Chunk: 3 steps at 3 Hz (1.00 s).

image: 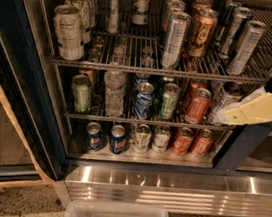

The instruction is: Pick redbull can from top shelf of fridge

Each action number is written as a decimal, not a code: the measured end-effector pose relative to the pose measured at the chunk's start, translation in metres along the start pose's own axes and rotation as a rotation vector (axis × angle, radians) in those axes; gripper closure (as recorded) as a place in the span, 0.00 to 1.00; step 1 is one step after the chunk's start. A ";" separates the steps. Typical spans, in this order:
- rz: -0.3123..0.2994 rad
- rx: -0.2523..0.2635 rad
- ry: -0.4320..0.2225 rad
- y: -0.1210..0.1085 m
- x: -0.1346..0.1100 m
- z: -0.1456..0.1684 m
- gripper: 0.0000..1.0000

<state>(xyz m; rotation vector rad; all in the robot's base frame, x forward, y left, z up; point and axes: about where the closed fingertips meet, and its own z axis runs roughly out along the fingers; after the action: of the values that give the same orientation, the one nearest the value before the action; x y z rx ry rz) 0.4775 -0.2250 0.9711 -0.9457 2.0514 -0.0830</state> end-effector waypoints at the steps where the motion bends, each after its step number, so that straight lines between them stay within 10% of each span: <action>1: 0.055 0.025 -0.049 0.002 -0.003 0.006 0.00; 3: 0.200 0.090 -0.204 0.011 -0.023 0.022 0.00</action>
Offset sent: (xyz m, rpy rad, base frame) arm 0.0177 0.0255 -0.0064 0.2435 -0.2031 -0.1631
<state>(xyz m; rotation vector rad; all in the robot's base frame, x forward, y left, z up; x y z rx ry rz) 0.4949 -0.1967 0.9684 -0.6617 1.9245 0.0263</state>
